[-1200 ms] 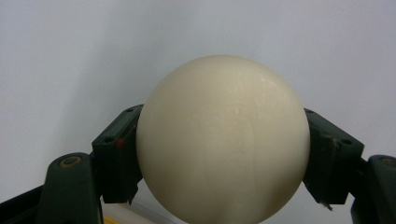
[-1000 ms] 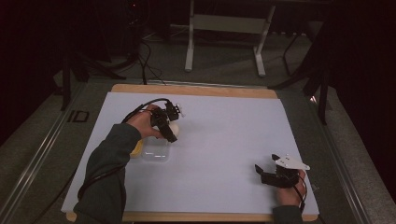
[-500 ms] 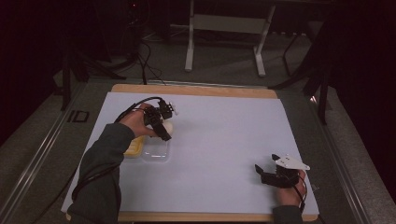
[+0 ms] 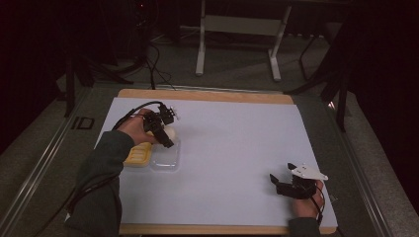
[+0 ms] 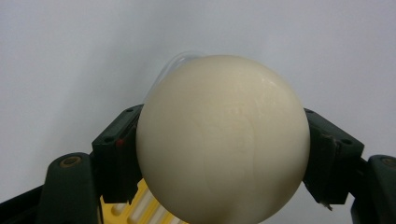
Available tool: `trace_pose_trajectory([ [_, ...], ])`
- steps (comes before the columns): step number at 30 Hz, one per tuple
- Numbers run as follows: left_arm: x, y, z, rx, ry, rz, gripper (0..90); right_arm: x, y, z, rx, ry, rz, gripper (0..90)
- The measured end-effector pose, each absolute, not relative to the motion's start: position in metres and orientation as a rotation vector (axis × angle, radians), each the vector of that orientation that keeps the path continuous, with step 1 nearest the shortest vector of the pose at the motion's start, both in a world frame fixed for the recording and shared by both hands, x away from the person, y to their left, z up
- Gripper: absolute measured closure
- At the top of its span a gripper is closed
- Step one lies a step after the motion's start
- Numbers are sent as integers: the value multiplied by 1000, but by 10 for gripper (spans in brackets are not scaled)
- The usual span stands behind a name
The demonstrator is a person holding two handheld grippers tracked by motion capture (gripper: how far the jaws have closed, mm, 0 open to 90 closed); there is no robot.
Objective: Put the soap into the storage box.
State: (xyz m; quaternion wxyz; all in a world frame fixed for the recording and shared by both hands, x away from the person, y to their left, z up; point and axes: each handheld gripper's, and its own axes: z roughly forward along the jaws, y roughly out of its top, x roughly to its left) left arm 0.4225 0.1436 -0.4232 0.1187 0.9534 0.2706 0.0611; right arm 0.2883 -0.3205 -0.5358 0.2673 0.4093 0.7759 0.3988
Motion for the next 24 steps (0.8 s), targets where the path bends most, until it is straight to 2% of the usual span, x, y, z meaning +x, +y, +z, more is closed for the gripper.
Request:
trace_pose_trajectory([
  [24,419,173,-424,2784,865,204,255,287,-320,-536,1099,2088,1074,171],
])
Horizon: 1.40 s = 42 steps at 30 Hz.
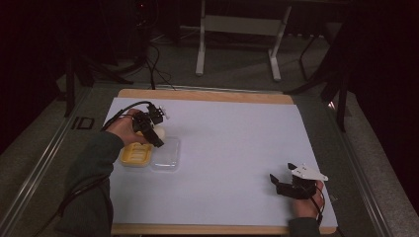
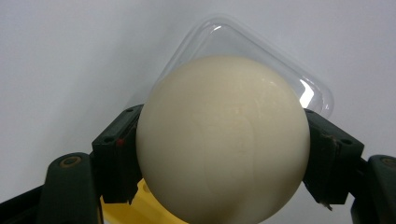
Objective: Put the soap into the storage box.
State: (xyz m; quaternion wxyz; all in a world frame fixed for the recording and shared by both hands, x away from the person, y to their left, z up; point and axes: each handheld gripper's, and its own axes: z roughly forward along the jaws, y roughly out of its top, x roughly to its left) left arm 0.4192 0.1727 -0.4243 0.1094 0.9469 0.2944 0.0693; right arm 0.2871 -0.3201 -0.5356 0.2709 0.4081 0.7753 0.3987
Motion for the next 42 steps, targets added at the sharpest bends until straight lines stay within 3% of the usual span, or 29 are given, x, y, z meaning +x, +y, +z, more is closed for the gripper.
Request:
trace_pose_trajectory([
  [42,411,212,-439,2796,968,200,255,286,-320,-536,1091,2084,1070,171],
])
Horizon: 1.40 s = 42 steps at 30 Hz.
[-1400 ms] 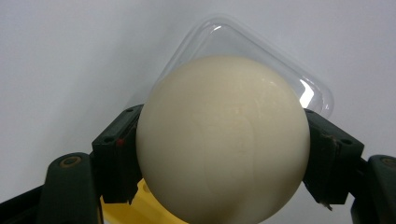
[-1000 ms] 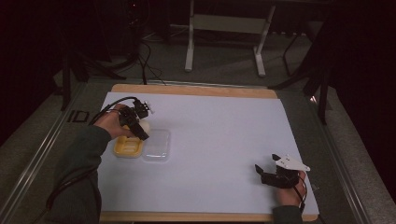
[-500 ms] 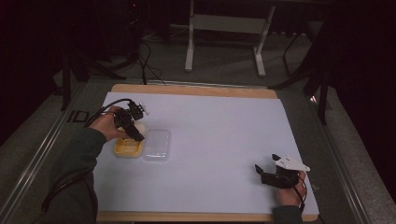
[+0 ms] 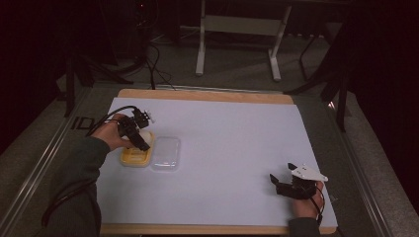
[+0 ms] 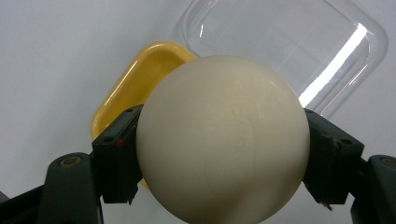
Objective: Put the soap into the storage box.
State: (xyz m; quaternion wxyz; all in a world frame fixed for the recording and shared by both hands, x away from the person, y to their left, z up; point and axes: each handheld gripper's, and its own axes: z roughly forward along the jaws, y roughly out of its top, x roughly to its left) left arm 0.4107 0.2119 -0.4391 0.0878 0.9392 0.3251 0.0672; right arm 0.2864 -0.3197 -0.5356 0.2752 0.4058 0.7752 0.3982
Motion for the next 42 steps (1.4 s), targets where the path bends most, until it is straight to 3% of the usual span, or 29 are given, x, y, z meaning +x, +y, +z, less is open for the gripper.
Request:
trace_pose_trajectory([
  [42,413,227,-481,2832,1006,201,255,285,-318,-536,1078,2084,1061,171],
])
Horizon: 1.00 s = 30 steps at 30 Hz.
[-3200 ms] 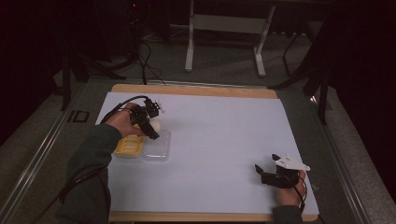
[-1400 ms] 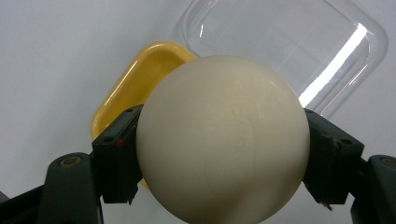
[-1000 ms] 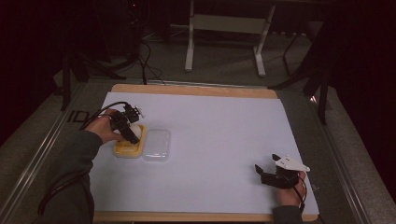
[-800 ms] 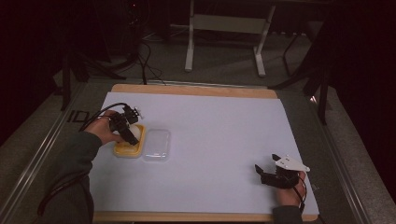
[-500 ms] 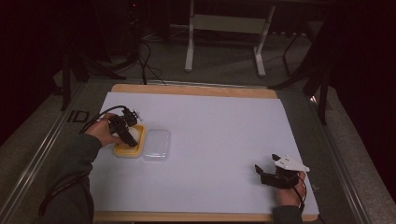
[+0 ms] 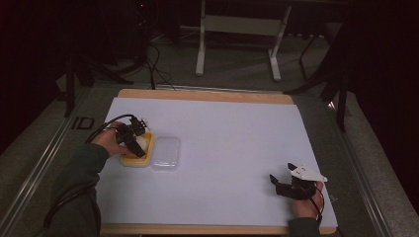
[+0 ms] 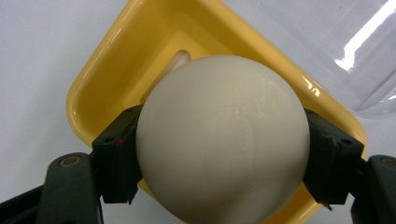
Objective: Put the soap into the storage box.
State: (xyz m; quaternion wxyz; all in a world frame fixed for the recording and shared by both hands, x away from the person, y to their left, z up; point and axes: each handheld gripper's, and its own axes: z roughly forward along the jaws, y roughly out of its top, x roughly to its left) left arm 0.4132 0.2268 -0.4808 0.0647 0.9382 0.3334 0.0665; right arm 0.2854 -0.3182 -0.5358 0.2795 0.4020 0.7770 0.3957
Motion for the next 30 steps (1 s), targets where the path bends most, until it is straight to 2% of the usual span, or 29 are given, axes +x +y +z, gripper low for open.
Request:
trace_pose_trajectory([
  [10,415,227,-492,2850,990,204,255,285,-318,-536,1077,2082,1061,171],
  [26,417,240,-495,2741,1040,124,251,285,-318,-536,1075,2082,1061,171],
  [30,416,240,-497,2724,1028,111,205,285,-318,-536,1076,2083,1062,171],
])
